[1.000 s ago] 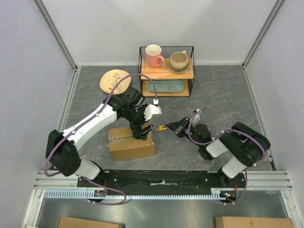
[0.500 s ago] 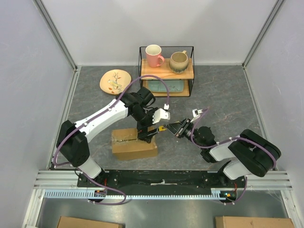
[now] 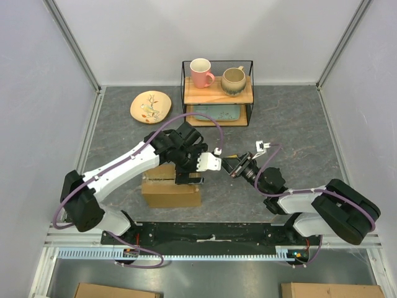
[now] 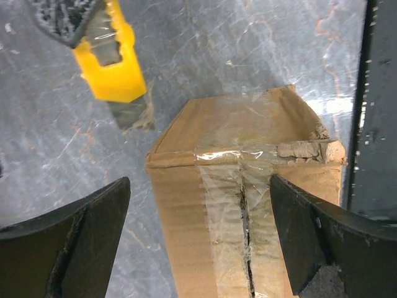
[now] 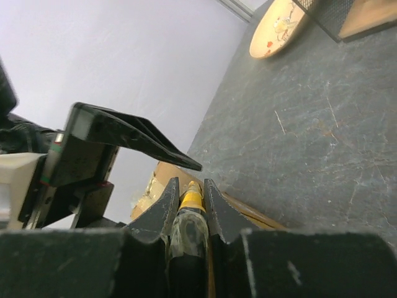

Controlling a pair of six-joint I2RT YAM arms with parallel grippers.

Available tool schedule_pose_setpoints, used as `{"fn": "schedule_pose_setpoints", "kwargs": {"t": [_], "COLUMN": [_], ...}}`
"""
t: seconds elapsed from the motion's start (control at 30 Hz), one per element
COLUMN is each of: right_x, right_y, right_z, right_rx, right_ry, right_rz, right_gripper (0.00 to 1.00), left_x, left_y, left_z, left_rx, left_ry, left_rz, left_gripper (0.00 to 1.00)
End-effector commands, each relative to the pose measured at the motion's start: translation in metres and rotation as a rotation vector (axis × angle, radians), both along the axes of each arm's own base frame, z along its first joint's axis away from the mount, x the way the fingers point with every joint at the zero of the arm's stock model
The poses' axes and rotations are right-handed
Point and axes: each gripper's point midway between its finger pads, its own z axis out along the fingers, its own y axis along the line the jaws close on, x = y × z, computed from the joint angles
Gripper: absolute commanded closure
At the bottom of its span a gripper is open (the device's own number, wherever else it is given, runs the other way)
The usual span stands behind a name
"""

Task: Unpack the express box
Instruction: Cut the express box at the center of the board.

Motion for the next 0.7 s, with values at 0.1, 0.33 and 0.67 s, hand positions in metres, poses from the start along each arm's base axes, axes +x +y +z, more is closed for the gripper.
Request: {"fn": "schedule_pose_setpoints", "kwargs": {"t": [0.1,0.33,0.67], "right_x": [0.010,0.029,0.088], "right_y": [0.003,0.012,0.026], "right_z": [-0.003,0.001,0.001], "right_rx": [0.001,-0.027,-0.052], "right_ry": [0.011,-0.016,-0.050], "right_rz": [-0.036,-0.070,-0.173], "right_gripper": [1.00,1.00,1.00], "left_x": [0.028,0.022,0.007], "left_y": [0.030,0.021,0.026], "left_z": [-0.007,0.010,0.015], "left_rx": [0.161,0.156,0.154], "left_ry": [-0.253,-0.320,-0.285], "left_rz": [0.036,-0.030,-0.048], "left_gripper": [0.02,0.26,0.36]}}
